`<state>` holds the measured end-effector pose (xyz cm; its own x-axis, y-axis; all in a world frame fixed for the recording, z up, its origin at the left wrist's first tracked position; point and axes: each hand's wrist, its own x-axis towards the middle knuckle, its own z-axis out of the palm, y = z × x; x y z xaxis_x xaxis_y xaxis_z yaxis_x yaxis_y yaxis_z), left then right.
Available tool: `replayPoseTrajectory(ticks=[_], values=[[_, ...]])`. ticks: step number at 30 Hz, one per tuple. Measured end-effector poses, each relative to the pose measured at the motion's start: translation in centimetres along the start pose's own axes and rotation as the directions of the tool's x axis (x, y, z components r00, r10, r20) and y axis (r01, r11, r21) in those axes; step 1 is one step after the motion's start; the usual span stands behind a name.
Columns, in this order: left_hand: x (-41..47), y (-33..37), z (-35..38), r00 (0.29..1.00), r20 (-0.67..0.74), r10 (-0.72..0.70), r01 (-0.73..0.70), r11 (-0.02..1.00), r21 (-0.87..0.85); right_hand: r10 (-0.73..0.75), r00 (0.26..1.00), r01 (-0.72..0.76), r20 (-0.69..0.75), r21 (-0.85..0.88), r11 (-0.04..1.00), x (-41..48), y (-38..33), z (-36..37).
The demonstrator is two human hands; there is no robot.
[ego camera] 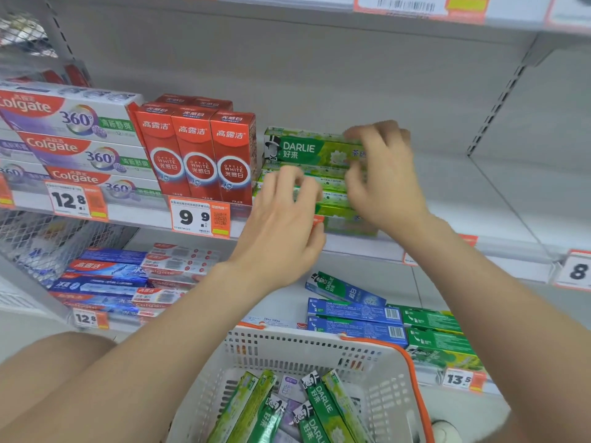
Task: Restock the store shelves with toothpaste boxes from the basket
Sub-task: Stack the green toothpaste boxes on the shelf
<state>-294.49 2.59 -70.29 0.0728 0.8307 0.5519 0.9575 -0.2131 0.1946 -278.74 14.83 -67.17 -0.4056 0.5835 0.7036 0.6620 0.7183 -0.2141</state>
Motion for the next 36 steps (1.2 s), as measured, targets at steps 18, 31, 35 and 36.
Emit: replayPoseTrajectory(ticks=[18,31,35,36], values=[[-18.5,6.5,13.1,0.109,0.993,0.052,-0.235,0.972,-0.025,0.109,-0.075,0.254,0.991,-0.086,0.963,-23.3,-5.0,-3.1],[-26.4,1.7,20.9,0.18,0.972,-0.154,-0.193,0.963,0.188,0.07,-0.017,0.276,0.997,-0.063,0.959,-27.0,-4.0,1.1],[-25.7,1.0,21.2,0.224,0.953,-0.202,-0.034,0.976,0.215,0.024,-0.2,0.208,0.979,0.019,0.978,-32.8,-4.5,3.3],[-25.4,0.6,21.1,0.236,0.952,-0.194,0.035,0.981,0.191,0.014,-0.233,0.184,0.972,0.03,0.983,-34.2,-4.8,3.6]])
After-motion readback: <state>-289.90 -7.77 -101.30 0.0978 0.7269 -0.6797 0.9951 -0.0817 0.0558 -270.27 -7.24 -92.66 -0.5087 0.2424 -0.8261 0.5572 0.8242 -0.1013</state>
